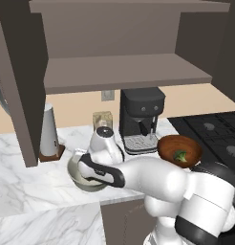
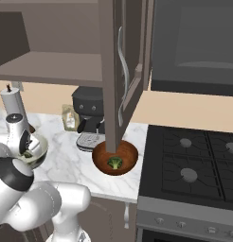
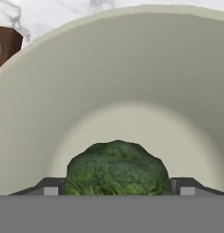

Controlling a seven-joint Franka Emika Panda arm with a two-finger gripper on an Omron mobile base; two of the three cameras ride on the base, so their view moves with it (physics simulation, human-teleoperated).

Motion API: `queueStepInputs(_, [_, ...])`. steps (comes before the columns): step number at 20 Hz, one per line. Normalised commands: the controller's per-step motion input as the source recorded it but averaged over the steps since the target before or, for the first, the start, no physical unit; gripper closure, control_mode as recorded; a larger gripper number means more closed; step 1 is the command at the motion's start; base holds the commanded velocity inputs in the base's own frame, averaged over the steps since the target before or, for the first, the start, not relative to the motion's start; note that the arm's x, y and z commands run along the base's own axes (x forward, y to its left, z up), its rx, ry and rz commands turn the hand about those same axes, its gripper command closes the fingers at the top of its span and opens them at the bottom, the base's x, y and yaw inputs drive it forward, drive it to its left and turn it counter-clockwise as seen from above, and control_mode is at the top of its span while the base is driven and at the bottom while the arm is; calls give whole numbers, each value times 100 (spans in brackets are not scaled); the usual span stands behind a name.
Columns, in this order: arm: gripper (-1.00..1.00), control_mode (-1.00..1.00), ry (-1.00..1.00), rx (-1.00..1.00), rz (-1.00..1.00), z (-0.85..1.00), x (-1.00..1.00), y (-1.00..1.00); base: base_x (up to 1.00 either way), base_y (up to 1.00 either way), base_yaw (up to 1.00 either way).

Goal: Pick both bowls and place them on the counter. Then place the broccoli in one bowl and place the broccoli in the other bowl.

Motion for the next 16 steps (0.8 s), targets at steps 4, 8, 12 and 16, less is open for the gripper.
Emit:
queueStepInputs(4, [100,-100,6,0,1,-20,0,8,0,0,0])
queueStepInputs(8, [100,-100,3,0,1,-15,0,10,0,0,0])
queueStepInputs(12, [-100,-100,0,0,1,-4,0,8,0,0,0])
queueStepInputs(16, [-100,-100,0,0,2,0,0,8,0,0,0])
